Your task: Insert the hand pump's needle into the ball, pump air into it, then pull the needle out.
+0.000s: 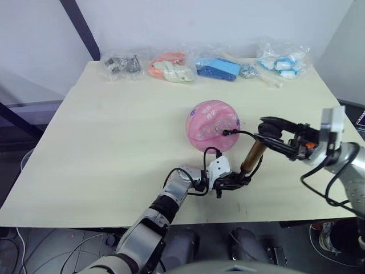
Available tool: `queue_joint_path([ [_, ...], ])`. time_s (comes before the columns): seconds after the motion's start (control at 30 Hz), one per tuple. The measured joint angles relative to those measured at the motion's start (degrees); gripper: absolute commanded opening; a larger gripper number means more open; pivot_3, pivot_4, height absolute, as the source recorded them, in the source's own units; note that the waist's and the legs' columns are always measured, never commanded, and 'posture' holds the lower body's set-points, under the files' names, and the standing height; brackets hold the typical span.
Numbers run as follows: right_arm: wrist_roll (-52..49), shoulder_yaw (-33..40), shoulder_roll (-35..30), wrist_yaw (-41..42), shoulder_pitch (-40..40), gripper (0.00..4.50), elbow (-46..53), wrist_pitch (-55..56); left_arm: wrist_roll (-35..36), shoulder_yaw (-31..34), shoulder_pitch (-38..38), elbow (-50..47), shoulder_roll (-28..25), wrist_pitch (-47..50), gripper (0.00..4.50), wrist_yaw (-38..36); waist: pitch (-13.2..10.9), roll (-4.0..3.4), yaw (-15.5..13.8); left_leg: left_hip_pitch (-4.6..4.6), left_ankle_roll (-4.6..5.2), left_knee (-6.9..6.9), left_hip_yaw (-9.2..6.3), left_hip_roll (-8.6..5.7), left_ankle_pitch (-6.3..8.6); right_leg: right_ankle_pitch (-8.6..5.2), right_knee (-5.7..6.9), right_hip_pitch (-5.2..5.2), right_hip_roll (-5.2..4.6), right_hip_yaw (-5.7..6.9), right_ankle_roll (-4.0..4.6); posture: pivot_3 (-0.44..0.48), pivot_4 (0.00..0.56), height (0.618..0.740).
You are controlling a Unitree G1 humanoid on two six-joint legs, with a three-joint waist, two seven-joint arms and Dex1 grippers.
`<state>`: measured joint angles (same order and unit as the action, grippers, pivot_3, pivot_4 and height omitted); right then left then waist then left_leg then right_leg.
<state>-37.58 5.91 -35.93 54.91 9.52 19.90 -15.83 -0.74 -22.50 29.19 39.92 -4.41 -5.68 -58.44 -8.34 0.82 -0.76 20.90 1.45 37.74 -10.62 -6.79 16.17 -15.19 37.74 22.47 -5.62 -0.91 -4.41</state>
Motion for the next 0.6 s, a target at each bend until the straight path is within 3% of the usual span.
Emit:
queue_joint_path([
  [0.37,7.59,-4.91,3.20,-0.29,-2.07,1.91,-4.08,5.36,0.03,0.07,-0.01,0.01,0.00,0.20,1.08,0.00,0.04,0.01,-0.01,-0.07,-0.13,0.00,0.01,0.03,-0.07,0.00,0.02,-0.02,0.06,-0.04,0.01,0.000,0.150,0.740],
  [0.6,1.67,-1.98,-0.73,0.95,-0.62,1.91,-2.80,-1.69,0.27,0.11,0.01,-0.07,0.07,0.20,1.08,-0.36,-0.03,-0.02,-0.07,0.07,0.04,0.00,0.01,0.02,0.03,0.01,-0.02,0.00,0.04,-0.05,0.02,0.000,0.150,0.740],
])
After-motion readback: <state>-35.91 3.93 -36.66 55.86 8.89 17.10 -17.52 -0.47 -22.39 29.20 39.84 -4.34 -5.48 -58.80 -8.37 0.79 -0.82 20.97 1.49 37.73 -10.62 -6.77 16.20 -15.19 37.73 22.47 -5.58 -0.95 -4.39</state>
